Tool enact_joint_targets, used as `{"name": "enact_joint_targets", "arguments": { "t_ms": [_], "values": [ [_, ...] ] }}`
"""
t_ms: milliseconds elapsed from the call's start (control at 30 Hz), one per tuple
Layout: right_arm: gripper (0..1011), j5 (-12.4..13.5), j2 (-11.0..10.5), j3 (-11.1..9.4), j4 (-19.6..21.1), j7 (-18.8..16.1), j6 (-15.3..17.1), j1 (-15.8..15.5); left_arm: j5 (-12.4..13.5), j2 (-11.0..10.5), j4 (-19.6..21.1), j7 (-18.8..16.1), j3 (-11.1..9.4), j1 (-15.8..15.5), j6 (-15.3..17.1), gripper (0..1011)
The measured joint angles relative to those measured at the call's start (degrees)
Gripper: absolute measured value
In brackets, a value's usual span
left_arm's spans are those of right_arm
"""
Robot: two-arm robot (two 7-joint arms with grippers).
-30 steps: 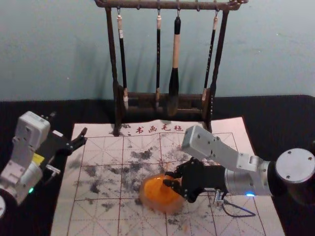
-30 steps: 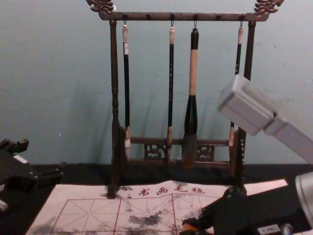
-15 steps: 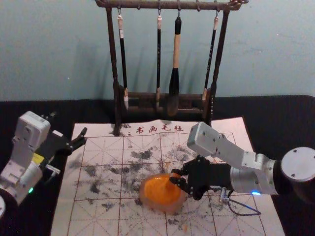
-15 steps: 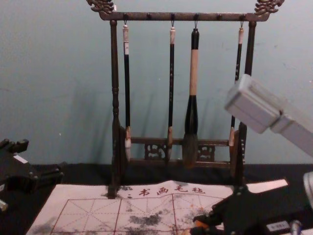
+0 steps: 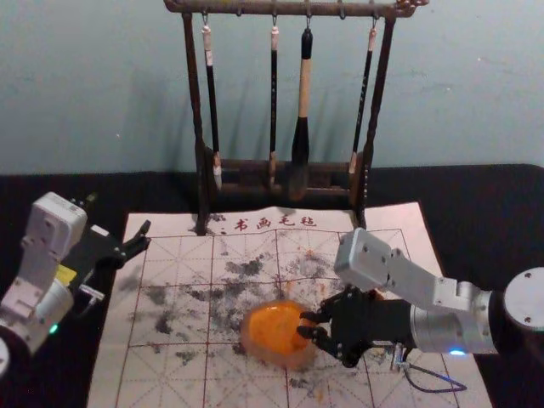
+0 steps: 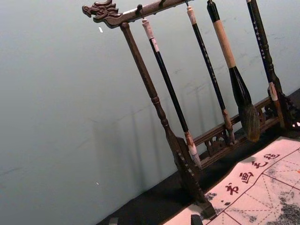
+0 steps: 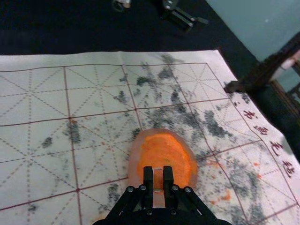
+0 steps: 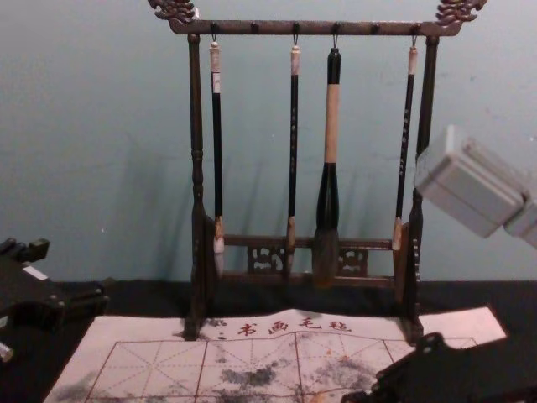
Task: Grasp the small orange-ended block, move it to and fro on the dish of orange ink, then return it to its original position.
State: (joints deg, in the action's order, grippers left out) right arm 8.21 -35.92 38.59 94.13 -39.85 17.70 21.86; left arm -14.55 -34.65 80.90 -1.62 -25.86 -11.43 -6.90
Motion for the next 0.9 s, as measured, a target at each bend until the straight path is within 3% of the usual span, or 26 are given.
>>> {"name": "enact_joint_targets", "arguments": {
  "t_ms": [367,900],
  "values": [
    [95,-0.08,0.62,1.49,0.34,-0.55,-0.15,0.37,0.0,0.0,0.0,0.0,0.0,0.0,0.0,1001],
    [95,-2.18,4.11,2.79,-3.88,0.45,0.9,3.89,0.0,0.0,0.0,0.0,0.0,0.0,0.0,1001]
  ]
}}
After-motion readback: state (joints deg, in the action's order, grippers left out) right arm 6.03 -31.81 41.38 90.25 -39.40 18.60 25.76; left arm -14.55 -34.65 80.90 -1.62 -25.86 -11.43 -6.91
